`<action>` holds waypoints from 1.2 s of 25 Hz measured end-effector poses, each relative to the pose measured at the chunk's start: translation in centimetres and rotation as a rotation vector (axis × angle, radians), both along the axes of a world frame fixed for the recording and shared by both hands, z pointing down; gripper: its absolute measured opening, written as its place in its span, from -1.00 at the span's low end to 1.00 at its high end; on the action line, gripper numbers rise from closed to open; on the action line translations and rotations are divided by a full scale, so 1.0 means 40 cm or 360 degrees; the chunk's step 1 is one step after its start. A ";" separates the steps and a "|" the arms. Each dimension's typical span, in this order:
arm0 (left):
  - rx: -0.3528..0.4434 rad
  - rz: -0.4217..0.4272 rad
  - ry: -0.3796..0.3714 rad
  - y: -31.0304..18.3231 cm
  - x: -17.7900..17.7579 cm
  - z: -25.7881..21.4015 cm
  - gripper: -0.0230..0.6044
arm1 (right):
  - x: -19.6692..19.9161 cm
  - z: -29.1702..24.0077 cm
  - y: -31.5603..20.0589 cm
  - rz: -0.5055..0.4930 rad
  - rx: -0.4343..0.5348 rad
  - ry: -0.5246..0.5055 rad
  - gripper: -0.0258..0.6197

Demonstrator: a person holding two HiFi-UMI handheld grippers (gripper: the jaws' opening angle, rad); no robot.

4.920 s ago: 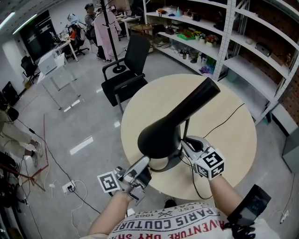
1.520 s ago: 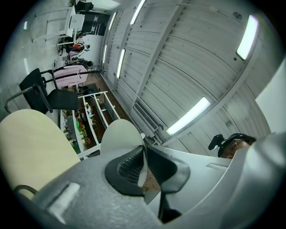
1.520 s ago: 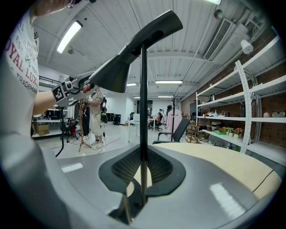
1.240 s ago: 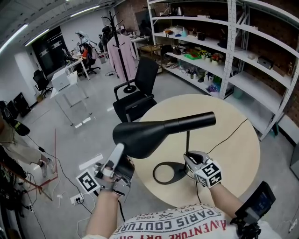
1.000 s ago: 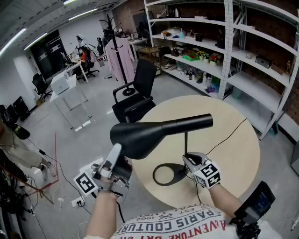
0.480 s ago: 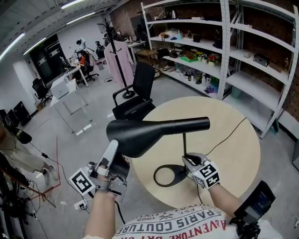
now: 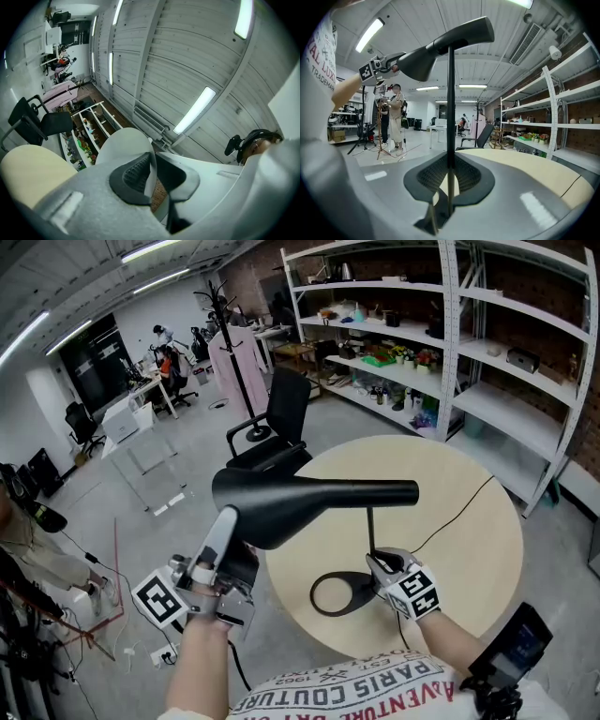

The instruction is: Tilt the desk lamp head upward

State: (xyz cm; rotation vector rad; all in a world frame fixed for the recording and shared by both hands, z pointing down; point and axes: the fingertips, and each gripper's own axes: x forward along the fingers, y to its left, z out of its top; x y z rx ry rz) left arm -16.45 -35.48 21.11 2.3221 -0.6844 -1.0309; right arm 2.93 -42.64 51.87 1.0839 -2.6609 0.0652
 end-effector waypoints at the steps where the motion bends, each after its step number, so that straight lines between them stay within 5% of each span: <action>1: 0.0006 -0.0003 -0.0009 -0.001 0.003 -0.006 -0.80 | 0.001 0.001 0.000 0.0005 0.0001 0.0001 -0.79; 30: 0.0071 -0.0066 -0.0188 -0.013 0.048 -0.097 -0.79 | -0.007 0.011 -0.005 0.0051 -0.0032 0.0052 -0.79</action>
